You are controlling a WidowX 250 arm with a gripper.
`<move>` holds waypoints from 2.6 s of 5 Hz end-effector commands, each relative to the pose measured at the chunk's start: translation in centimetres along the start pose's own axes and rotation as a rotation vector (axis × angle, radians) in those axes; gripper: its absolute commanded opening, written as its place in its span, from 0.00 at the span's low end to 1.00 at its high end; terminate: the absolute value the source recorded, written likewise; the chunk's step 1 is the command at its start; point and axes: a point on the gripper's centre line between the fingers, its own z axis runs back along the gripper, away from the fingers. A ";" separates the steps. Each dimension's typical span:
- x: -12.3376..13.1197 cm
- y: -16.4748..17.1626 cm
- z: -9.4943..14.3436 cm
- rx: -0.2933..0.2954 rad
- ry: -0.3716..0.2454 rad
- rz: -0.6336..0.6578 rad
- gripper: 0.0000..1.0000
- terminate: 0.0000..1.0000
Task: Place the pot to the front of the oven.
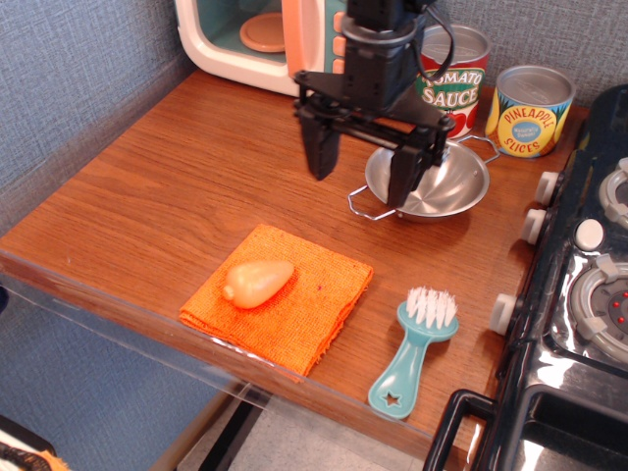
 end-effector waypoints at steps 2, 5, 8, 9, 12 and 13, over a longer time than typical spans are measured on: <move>6.6 3.5 -3.1 0.056 -0.031 0.241 1.00 0.00; 7.0 4.2 -5.7 0.028 -0.007 0.327 1.00 0.00; 6.2 3.6 -4.6 0.001 -0.045 0.331 0.00 0.00; 5.9 2.8 -2.6 -0.022 -0.088 0.303 0.00 0.00; 4.4 7.4 3.8 -0.060 -0.209 0.303 0.00 0.00; 2.9 12.0 3.3 -0.017 -0.179 0.369 0.00 0.00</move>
